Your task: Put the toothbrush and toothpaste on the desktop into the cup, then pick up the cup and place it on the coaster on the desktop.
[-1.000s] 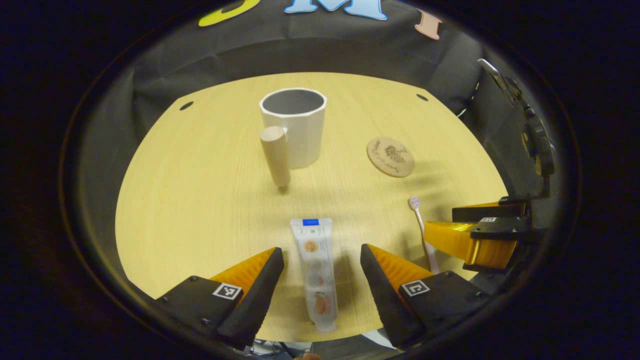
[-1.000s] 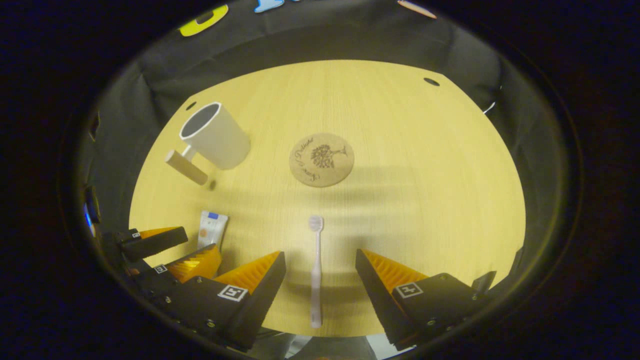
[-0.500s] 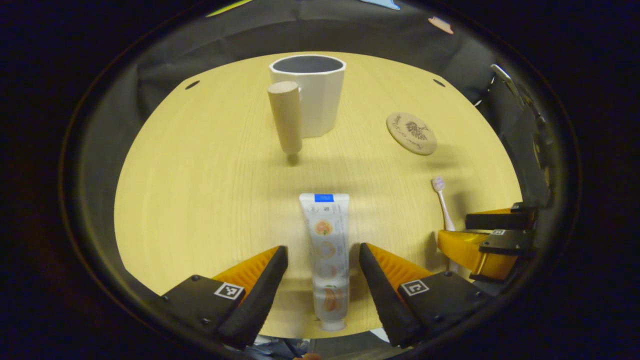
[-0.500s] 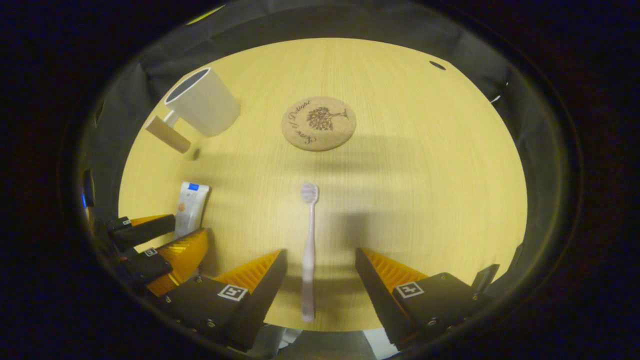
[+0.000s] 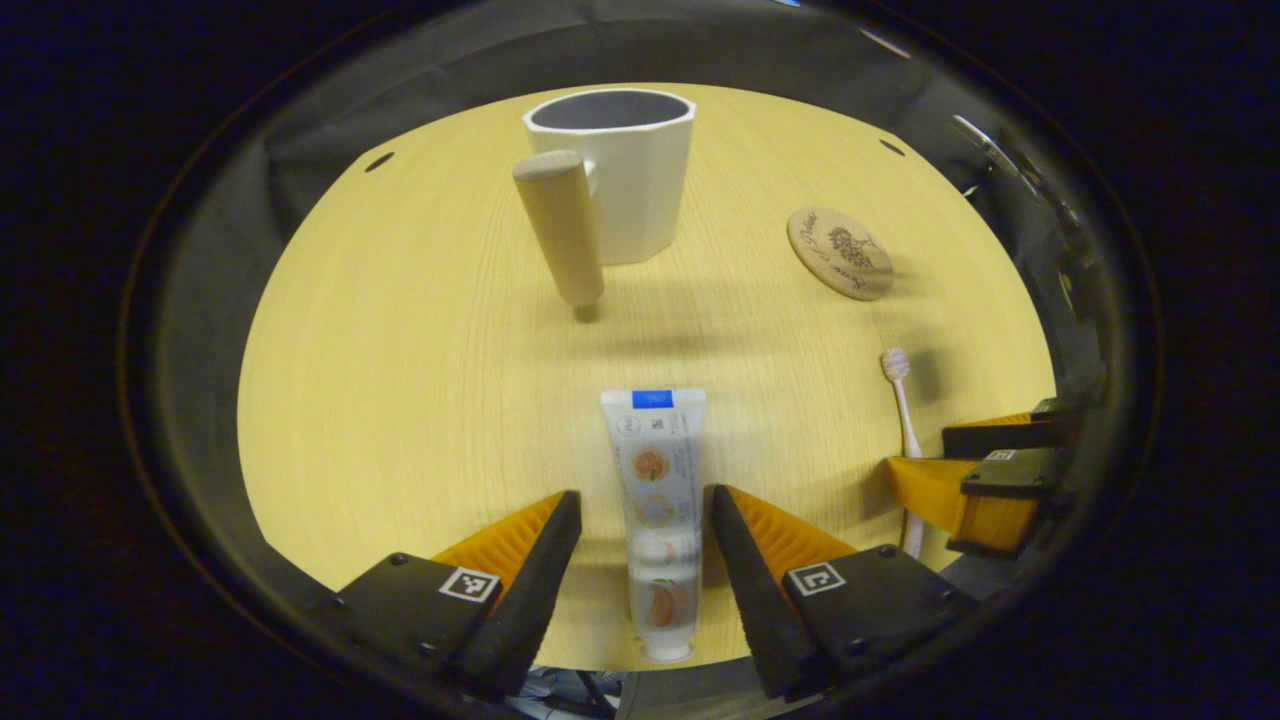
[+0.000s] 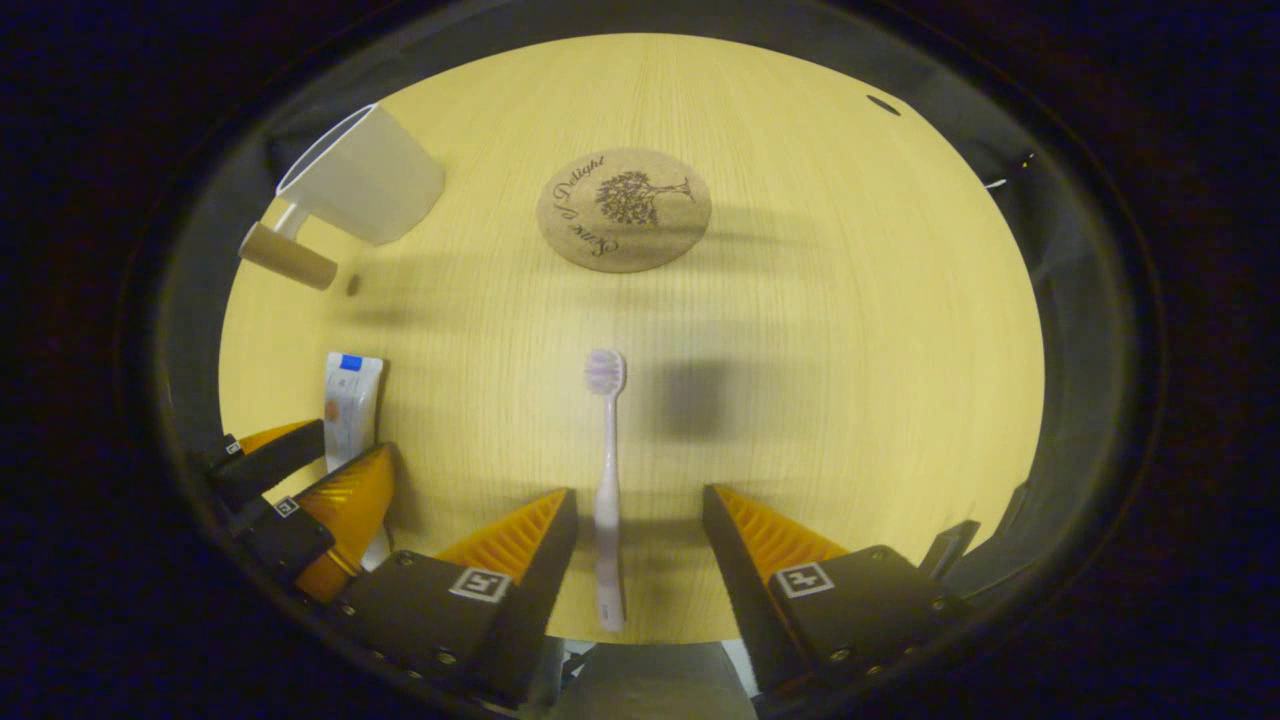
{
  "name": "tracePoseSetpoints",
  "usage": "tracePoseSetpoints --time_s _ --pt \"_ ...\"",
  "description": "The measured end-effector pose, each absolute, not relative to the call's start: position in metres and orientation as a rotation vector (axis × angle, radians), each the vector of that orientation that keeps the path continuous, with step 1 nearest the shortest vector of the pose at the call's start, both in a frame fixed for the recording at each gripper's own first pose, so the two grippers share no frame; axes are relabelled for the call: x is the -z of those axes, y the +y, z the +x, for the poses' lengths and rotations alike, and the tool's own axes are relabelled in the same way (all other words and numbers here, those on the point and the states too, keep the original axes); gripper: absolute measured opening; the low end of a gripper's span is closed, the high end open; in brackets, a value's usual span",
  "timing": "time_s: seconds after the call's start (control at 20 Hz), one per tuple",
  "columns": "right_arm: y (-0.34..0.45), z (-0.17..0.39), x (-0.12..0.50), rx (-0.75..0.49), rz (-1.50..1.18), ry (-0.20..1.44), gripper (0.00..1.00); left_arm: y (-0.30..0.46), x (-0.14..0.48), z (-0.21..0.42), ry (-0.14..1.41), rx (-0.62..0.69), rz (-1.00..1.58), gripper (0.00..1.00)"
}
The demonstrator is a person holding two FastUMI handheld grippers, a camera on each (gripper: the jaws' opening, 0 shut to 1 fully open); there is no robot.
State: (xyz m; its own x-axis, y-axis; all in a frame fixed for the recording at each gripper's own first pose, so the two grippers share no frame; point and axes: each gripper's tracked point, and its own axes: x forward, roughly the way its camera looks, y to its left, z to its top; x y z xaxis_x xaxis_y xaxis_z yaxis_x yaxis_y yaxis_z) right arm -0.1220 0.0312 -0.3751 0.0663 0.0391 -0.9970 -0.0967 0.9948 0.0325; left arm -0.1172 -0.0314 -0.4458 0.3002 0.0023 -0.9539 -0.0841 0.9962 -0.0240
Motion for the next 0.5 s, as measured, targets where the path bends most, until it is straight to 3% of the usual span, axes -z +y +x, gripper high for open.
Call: tracePoseSetpoints --time_s 0.05,0.15,0.2,0.25,0.3,0.35,0.4,0.45,0.5 --pt "0.0302 -0.1247 0.3759 -0.113 -0.055 1.521 0.7 -0.0304 0.4446 -0.1151 1.255 -0.058 -0.075 0.8" --pt "0.027 -0.1242 0.3719 -0.104 -0.048 1.517 0.7 -0.0293 0.4452 -0.1152 1.257 -0.052 -0.075 0.61" --pt "0.0284 -0.1265 0.3744 -0.095 -0.031 1.531 0.24 -0.0292 0.4452 -0.1155 1.265 -0.046 -0.066 0.6" --pt "0.0275 -0.1256 0.3736 -0.102 -0.033 1.529 0.21 -0.0277 0.4447 -0.1155 1.273 -0.051 -0.062 0.58" --pt "0.027 -0.127 0.3738 -0.105 -0.034 1.531 0.21 -0.0277 0.4431 -0.1154 1.28 -0.062 -0.062 0.46" --pt "0.0256 -0.1223 0.3741 -0.101 -0.028 1.51 0.21 -0.0257 0.4452 -0.1169 1.293 -0.073 -0.069 0.45" --pt "0.0271 -0.1244 0.377 -0.082 -0.003 1.518 0.12 -0.0266 0.444 -0.1177 1.309 -0.085 -0.075 0.34" --pt "0.0267 -0.1212 0.3726 -0.088 0.003 1.507 0.02 -0.0265 0.4428 -0.1163 1.308 -0.091 -0.082 0.35" --pt "0.0266 -0.1244 0.373 -0.092 0.005 1.521 0.02 -0.0276 0.4421 -0.1186 1.329 -0.097 -0.086 0.25"
